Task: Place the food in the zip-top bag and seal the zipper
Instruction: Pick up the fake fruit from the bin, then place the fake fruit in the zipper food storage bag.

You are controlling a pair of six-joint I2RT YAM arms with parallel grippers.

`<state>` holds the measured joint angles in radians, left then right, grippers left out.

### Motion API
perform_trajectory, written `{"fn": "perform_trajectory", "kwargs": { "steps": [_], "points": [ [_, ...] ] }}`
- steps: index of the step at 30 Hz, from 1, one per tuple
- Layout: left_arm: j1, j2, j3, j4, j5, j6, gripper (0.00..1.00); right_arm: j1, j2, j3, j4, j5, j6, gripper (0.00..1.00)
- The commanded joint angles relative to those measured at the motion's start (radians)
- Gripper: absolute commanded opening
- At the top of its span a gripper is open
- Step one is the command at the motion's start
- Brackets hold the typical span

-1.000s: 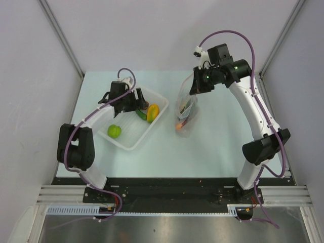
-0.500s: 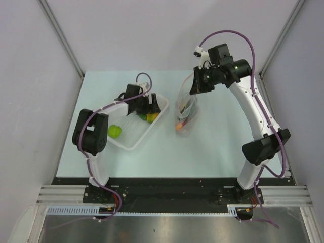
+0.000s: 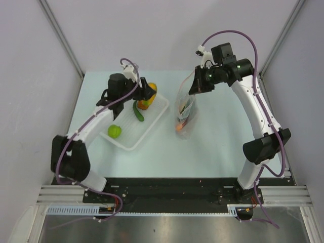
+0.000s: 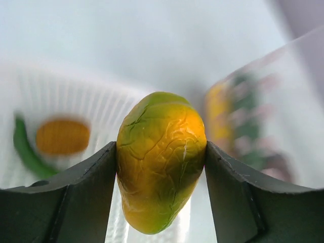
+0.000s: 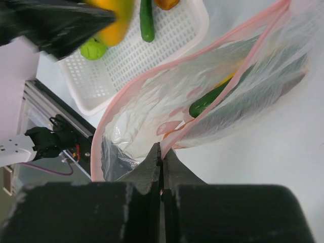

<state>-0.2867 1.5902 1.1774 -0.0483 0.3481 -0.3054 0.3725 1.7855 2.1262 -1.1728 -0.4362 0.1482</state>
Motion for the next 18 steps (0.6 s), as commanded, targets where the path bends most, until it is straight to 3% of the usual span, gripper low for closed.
{"fn": "perform_trajectory", "kwargs": {
  "steps": [1,6,11,18],
  "points": [
    [-0.083,-0.179,0.031,0.315,0.061,-0.029,0.58,-0.035,0.014,0.011,0.036,-0.119,0.043,0.00],
    [-0.227,-0.205,0.005,0.735,0.018,-0.133,0.54,-0.058,0.034,0.011,0.045,-0.177,0.074,0.00],
    [-0.337,-0.135,0.056,0.881,0.020,-0.179,0.55,-0.066,0.029,0.006,0.047,-0.194,0.082,0.00],
    [-0.393,-0.036,0.039,0.982,0.000,-0.224,0.55,-0.078,0.017,-0.003,0.051,-0.234,0.094,0.00]
  ]
}}
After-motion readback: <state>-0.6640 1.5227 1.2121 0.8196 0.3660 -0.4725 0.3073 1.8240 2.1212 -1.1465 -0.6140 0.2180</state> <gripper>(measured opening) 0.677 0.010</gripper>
